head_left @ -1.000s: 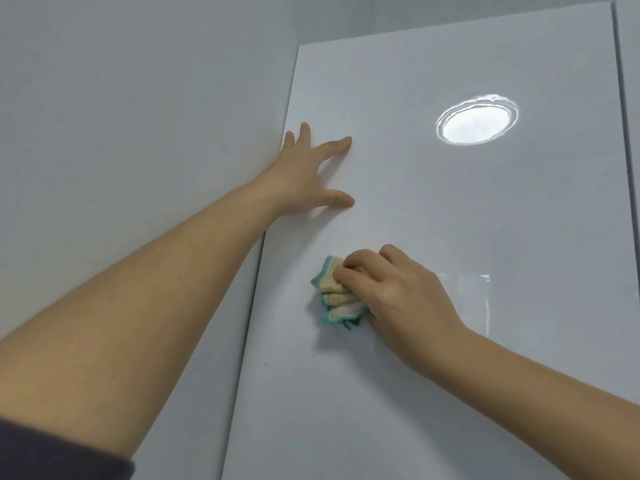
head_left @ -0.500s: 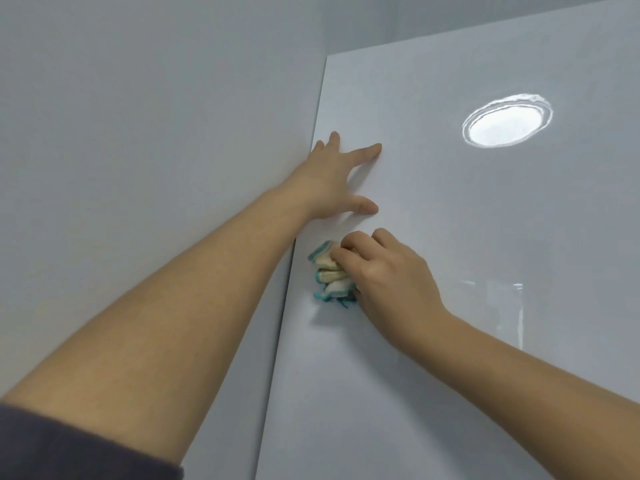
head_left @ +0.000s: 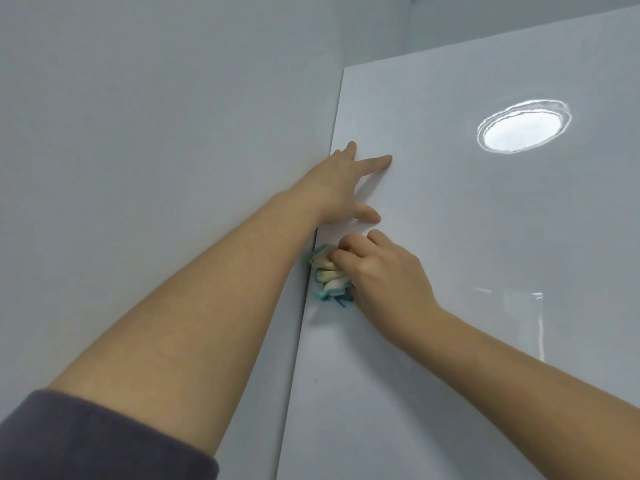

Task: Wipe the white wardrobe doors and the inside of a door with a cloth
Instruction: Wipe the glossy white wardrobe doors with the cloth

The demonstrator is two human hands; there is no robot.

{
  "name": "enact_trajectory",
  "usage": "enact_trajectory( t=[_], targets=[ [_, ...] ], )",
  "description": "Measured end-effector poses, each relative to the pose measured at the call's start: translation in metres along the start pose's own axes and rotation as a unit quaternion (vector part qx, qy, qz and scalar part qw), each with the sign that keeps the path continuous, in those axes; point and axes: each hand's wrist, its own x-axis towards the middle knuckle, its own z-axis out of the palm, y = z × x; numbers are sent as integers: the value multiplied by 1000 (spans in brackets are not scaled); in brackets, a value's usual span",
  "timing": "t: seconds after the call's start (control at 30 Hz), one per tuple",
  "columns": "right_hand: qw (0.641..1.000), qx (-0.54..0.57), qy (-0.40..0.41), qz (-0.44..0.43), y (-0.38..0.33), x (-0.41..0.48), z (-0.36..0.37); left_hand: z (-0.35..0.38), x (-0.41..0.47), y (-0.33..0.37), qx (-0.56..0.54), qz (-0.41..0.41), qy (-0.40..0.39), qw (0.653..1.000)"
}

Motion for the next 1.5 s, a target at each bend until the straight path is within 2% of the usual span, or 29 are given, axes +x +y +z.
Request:
enact_trajectory(
  t=[0.13,0.37,0.43,0.57,0.6,0.73,0.8,0.83,0.97,1.0,1.13,1.2,1.4,1.5],
  targets=[
    [999,6,12,-42,-10,-4,5,-3,-2,-1,-7,2,7,1000],
    [981,56,-62,-173,-48,-68,1,-3,-5,-1,10,-5,-17,1000],
    [985,49,-51,-158,-32,-56,-4,0,-4,-3,14,-8,-25,1000],
    [998,26,-35,-38,-2,-26,-17,4,-3,-4,27,-6,-36,999],
    [998,29,-32,-44,-4,-31,-18,4,-4,-3,29,-7,-42,999],
    [983,62,-56,-162,-28,-92,-24,4,-6,-3,29,-11,-55,998],
    [979,67,-77,-178,-22,-104,-33,5,-7,-3,21,-11,-54,998],
    [981,58,-75,-168,-12,-101,-38,6,-7,-3,18,-10,-54,998],
    [998,24,-44,-31,31,-76,-54,8,-6,-2,14,-14,-44,999],
    [999,26,-39,-25,30,-79,-56,8,-7,-4,15,-15,-42,999],
    [988,58,-78,-124,6,-132,-56,10,-14,-2,22,-12,-27,999],
    [983,69,-98,-142,9,-140,-61,11,-19,0,25,-10,-19,999],
    [999,44,-24,-14,54,-98,-74,21,-34,16,21,-1,-4,1000],
    [995,50,-45,-68,38,-128,-74,30,-50,25,4,-6,-5,1000]
  ],
)
